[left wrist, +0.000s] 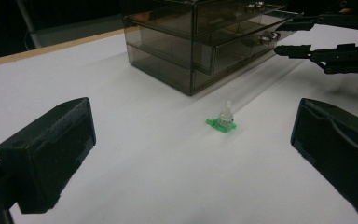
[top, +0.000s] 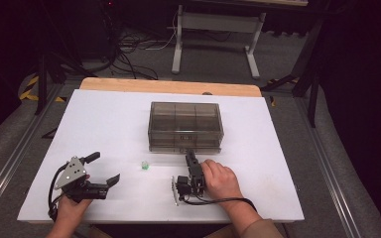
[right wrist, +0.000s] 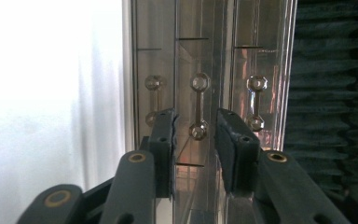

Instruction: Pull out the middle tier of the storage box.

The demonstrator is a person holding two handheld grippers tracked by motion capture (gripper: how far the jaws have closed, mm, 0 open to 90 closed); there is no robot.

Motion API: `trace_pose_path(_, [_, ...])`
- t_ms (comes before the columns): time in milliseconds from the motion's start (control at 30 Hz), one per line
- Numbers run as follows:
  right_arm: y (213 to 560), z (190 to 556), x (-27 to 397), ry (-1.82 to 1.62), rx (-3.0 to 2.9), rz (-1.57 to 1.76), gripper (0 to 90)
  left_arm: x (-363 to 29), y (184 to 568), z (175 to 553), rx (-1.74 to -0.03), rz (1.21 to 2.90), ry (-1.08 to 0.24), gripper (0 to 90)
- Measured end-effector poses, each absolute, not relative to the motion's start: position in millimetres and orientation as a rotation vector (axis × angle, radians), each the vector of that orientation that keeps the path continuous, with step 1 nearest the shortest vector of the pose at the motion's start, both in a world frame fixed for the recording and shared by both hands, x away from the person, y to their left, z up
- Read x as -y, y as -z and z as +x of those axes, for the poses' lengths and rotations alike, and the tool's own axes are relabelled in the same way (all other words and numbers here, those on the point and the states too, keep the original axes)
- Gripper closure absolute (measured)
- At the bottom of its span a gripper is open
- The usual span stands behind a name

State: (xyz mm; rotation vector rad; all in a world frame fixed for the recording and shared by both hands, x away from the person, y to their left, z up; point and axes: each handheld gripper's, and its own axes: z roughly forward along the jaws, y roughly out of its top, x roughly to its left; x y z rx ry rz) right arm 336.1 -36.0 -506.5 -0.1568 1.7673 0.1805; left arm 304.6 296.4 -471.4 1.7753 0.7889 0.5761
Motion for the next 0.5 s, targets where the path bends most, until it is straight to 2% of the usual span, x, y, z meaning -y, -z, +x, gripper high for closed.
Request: trace_pose_path(500, [495, 326, 43, -0.298, -1.766, -0.128, 55.4, -297, 471, 305, -0.786, 1.784, -0.582, 0.8])
